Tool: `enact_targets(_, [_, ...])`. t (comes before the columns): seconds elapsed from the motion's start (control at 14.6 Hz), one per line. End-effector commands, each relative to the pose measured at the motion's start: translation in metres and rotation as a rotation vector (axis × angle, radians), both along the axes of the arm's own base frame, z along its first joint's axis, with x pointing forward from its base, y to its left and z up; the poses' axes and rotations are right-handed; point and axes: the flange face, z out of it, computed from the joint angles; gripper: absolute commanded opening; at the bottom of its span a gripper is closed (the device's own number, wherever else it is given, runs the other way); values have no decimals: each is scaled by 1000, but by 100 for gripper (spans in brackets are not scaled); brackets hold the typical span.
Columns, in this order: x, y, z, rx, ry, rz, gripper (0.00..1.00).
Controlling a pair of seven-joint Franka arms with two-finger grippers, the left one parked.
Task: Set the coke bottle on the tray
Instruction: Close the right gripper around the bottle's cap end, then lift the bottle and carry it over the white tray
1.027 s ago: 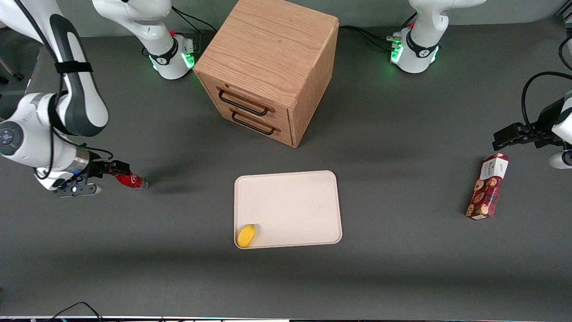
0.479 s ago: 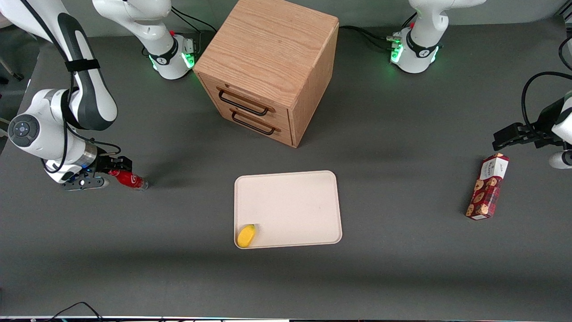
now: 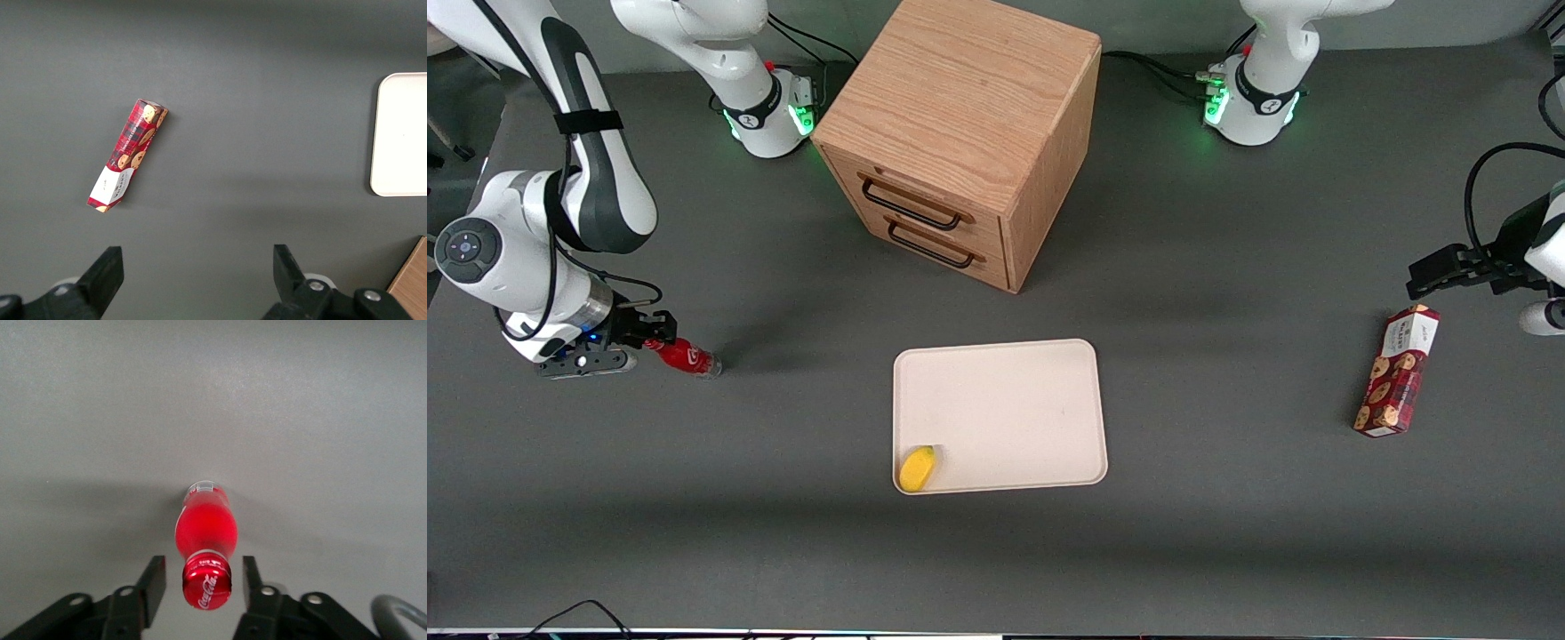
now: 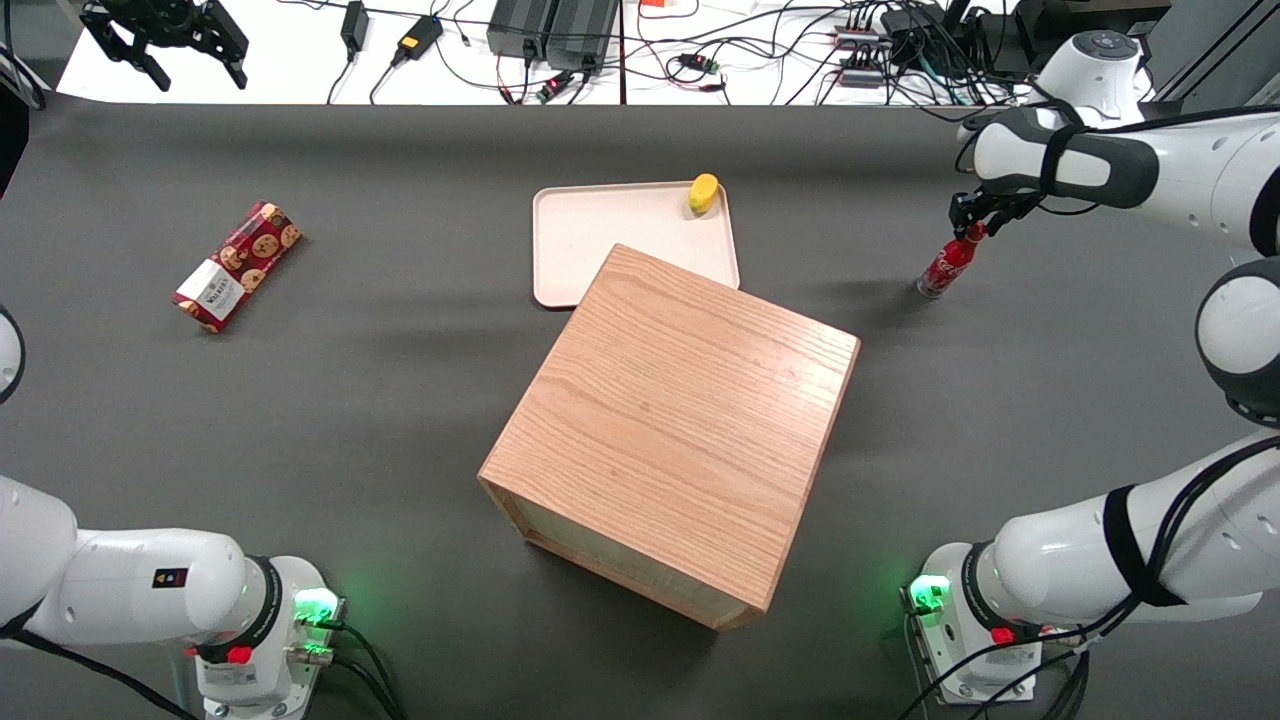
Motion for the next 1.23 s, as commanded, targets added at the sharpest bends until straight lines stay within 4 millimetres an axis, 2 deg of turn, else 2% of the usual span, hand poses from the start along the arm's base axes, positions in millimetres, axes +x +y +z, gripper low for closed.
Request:
enact_targets(0.0, [-2,-1,6,-10,-15,17,25])
enact_targets(0.21, [-1,0,5,-11,-15,22,6])
enact_targets(0.34, [7,1,21,-29,-23,33,4])
enact_targets(0.41, [13,4,39,-32,1,36,4])
enact_targets(0.55, [26,10,100,-31,42,51,4])
enact_targets(0.68, [39,35,173,-30,43,100,4])
enact_targets(0.82, [42,70,242,26,20,123,4])
enact_targets(0.89, [40,85,267,55,19,128,4])
enact_targets(0.96, [37,99,286,65,27,112,4])
enact_targets(1.03, [35,125,302,72,30,83,4])
enact_targets(1.16, [31,183,308,86,68,-3,3])
